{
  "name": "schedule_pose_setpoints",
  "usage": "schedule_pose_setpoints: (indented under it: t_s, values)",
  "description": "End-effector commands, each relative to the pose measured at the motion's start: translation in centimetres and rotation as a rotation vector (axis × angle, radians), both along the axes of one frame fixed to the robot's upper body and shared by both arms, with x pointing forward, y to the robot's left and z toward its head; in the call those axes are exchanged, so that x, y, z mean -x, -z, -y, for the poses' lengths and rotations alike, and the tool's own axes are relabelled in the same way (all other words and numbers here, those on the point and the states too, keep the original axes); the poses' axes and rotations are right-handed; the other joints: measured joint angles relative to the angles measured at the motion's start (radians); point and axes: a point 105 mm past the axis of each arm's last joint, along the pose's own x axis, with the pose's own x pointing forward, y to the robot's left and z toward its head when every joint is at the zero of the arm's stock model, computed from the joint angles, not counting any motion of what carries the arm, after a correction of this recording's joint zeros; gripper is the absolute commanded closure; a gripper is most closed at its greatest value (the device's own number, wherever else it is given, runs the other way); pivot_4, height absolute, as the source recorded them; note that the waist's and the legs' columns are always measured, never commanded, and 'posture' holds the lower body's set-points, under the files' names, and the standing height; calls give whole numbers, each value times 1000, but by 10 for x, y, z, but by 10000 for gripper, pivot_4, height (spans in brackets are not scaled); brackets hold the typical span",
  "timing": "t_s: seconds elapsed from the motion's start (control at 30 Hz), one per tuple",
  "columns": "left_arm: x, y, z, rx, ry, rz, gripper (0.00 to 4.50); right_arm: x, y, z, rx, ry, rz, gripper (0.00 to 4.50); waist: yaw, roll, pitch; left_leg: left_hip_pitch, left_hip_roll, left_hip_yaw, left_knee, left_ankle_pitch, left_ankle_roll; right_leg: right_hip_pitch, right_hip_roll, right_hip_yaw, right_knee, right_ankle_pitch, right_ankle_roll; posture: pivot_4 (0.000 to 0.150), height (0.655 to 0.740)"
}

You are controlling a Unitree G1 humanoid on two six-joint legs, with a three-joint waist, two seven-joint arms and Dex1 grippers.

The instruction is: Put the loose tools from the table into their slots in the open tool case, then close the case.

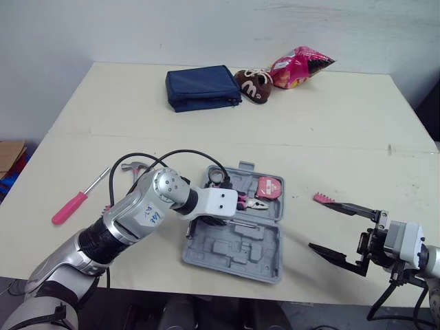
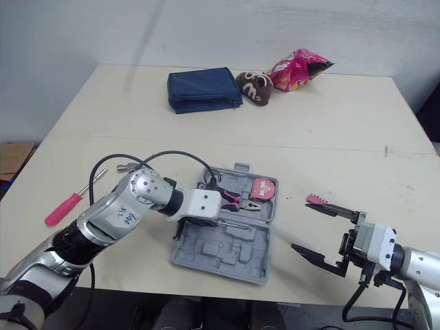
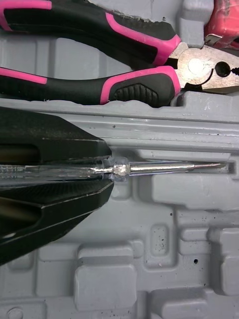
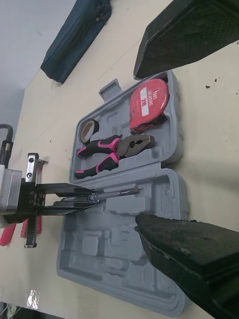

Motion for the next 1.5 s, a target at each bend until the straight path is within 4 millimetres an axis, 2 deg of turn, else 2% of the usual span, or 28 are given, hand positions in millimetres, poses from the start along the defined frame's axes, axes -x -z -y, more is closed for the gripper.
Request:
schedule_pose_setpoints:
  t_s: [0.03, 0.07, 0.1, 0.23, 0.3, 0.47, 0.53, 0.63, 0.77, 1.03, 1.2, 1.5]
  values:
    - [2, -2, 8, 34, 38, 31, 44756, 2, -4, 2, 2, -8, 32, 0, 0, 0, 0, 0, 0, 0, 1, 0, 0, 0, 0, 0, 0, 0, 0, 1500, 7400]
    - [1, -3, 9, 45, 44, 41, 44756, 2, -3, 2, 1, -8, 32, 0, 0, 0, 0, 0, 0, 0, 1, -1, 0, 0, 0, 0, 0, 0, 0, 1500, 7400]
    - [1, -5, 10, 55, 53, 53, 35746, 2, -3, 2, 1, -8, 32, 0, 0, 0, 0, -1, 0, 0, 2, -1, 1, 0, 0, 0, 1, 0, 0, 1500, 7400]
    - [0, -25, 19, 170, 130, 156, 18563, 3, 0, 5, 2, -8, 28, 0, 0, 0, 0, -1, 0, 0, 4, -1, 1, 0, 0, 0, 2, 0, 0, 1500, 7400]
    - [0, -34, 16, 231, 127, 161, 18563, 3, 0, 6, 1, -8, 27, 0, -2, 0, 0, -1, 0, 0, 4, -1, 1, 0, -1, 0, 2, 0, 0, 1500, 7400]
    - [0, -26, -9, 199, 145, 164, 18563, 4, 1, 6, 0, -5, 25, 0, -6, 0, 0, 1, 3, 1, 4, -2, 0, 0, 1, 1, 4, 0, -1, 1500, 7400]
    - [-3, -31, -9, 317, 112, 154, 18563, 5, 1, 6, -4, -2, 24, 0, -2, 0, 0, 1, 2, 1, 4, -2, 0, 0, 0, 1, 4, 0, -1, 1500, 7400]
    - [-8, -32, -10, 423, 75, 143, 26643, 5, 1, 6, -7, 2, 24, 0, 1, 0, 0, 0, 2, 1, 6, -3, 1, 0, -1, 0, 4, 0, -1, 1500, 7400]
    - [-15, -20, -8, 522, -34, 72, 44564, 5, 1, 5, -14, 9, 27, 0, 0, 0, 0, 0, 2, 1, 6, -3, 2, 0, -1, 0, 3, 0, 0, 1500, 7400]
    - [-7, 8, -5, 494, -31, -5, 44564, 4, -1, 2, -23, 20, 33, 0, -3, 0, 0, 1, 3, 1, 6, -3, 1, 0, 0, 0, 5, 0, 0, 1500, 7400]
    - [-13, 14, -5, 463, -63, 1, 44564, 3, -2, -2, -25, 21, 34, 0, -2, 0, 0, 0, 3, 2, 5, -3, 1, 0, 0, 1, 4, 0, 0, 1500, 7400]
    - [-8, 41, -7, 309, -59, -56, 44564, 4, -1, -2, -27, 28, 31, 0, -2, 1, 0, 2, 3, 2, 6, -3, 1, 1, 0, 1, 4, 0, 0, 1500, 7400]
